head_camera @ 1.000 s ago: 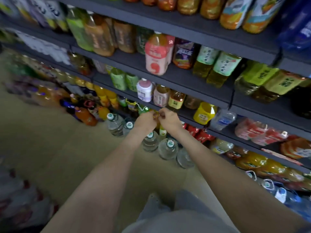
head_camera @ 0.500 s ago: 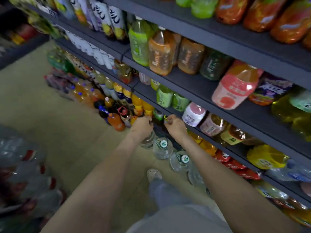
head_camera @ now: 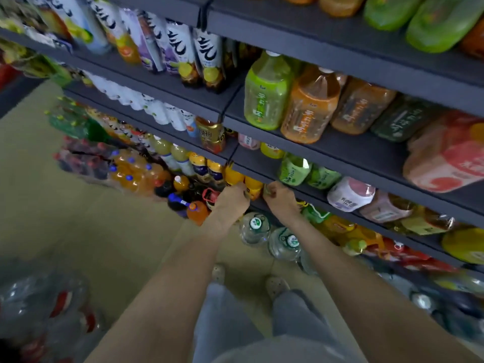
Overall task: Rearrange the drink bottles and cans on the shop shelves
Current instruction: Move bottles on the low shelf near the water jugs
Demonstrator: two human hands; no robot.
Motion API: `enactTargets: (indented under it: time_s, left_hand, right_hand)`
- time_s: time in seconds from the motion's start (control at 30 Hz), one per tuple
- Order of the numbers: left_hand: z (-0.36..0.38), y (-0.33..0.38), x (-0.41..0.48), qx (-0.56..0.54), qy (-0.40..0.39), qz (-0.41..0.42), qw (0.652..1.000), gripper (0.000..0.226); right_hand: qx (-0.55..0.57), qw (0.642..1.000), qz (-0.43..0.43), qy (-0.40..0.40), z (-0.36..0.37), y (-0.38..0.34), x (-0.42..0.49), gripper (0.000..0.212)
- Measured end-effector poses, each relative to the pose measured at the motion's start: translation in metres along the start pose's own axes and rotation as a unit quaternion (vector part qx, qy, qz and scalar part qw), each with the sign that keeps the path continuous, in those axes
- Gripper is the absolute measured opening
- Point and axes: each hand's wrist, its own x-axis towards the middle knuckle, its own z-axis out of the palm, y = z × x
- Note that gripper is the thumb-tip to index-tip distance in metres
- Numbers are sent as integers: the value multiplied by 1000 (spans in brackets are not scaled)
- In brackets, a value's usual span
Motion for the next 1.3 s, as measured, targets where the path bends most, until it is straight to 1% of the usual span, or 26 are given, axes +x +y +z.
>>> enactTargets:
  time_s: [0.1,0.2,0.3,0.43,0.53,0.63,0.8,1.03,1.1,1.2,1.23,1.3]
  left_hand:
    - [-3,-10,13,48,-58,51,996,26]
    - [-3,-15,21,66,-94,86,990,31]
    - [3,-16,27,72,-101,106,987,32]
    - [21,-14,26,71,-110,110,985,29]
    - [37,-1,16,87,-124,119,981,31]
    - [57,22,0,104,-140,129,976,33]
    - [95,71,-33,107,-150,148,972,33]
    - [153,154,-77,99,-152,184,966,33]
    - [173,177,-86,101,-157,198,962,35]
    - [204,212,-94,112,-169,224,953,35]
    - [215,223,-95,123,-172,238,948,34]
    - [235,247,-93,179,-170,278,929,31]
  right_hand:
    - [-27,998,45,44,12,4,0,27]
    - [-18,993,93,71,20,14,-4,31]
    - [30,986,132,100,24,24,-10,33]
    - [49,977,157,138,30,47,-27,33]
    - [80,968,178,157,27,64,-47,33]
    - [105,960,199,167,17,88,-69,34]
    - [112,948,216,205,-19,137,-109,29]
    - [119,934,238,237,-84,218,-163,35]
    - [141,922,251,259,-103,243,-174,37]
    - [185,894,278,298,-129,283,-182,39]
    - [197,885,284,312,-139,294,-183,41]
    - [225,866,292,337,-157,318,-178,46]
